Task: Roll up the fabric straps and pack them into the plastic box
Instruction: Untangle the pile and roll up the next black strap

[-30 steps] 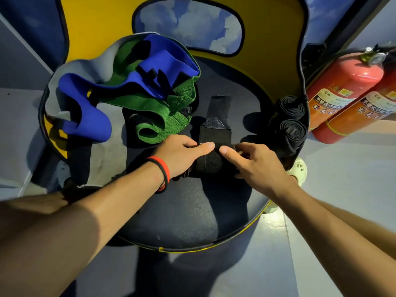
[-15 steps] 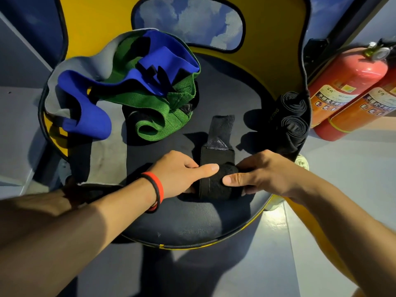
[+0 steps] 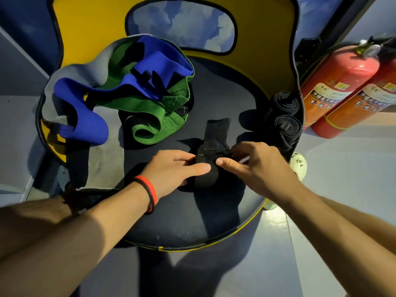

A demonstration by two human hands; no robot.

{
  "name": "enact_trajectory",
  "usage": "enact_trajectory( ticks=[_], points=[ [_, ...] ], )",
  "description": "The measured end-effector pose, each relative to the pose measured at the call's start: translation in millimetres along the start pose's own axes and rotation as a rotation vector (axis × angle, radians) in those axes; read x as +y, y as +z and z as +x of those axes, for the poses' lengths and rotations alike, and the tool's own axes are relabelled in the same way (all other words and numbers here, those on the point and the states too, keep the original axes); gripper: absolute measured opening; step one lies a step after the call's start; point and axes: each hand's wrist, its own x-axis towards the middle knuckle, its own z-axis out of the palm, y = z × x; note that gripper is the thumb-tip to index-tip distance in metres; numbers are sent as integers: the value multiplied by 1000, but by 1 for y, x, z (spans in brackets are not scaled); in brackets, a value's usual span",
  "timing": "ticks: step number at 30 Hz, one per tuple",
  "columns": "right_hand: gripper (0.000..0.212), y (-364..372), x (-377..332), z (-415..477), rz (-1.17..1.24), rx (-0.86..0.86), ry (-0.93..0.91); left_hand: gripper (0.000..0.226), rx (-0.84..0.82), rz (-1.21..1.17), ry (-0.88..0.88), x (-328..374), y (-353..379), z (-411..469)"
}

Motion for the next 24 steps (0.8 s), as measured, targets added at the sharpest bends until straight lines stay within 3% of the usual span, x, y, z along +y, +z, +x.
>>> enact_trajectory(
  ticks=[3,7,10,13,15,17,21,24],
  points=[
    [52,-1,-12,-6,41,28,-88,33,24,3,-14,6,1,9],
    [69,2,-11,-8,17,-53,-75,65,59,-4,-63,16,1,23],
    [70,0,-4,1,96,-60,-78,63,79,52,15,18,2,28],
    [71,-5,-3,11,104,-116,-78,21,227,186,215,17,5,25],
    [66,-7,-2,13,89,-148,-73,10,195,178,274,15,4,21],
    [58,-10,1,15,104,-208,-47,16,96,164,248,12,0,14],
    [48,-15,7,11,183,-370,-59,50,-21,353,190,3,-7,-6],
    [27,-14,3,3,287,-504,-74,44,-63,293,99,-3,-4,-19]
  ],
)
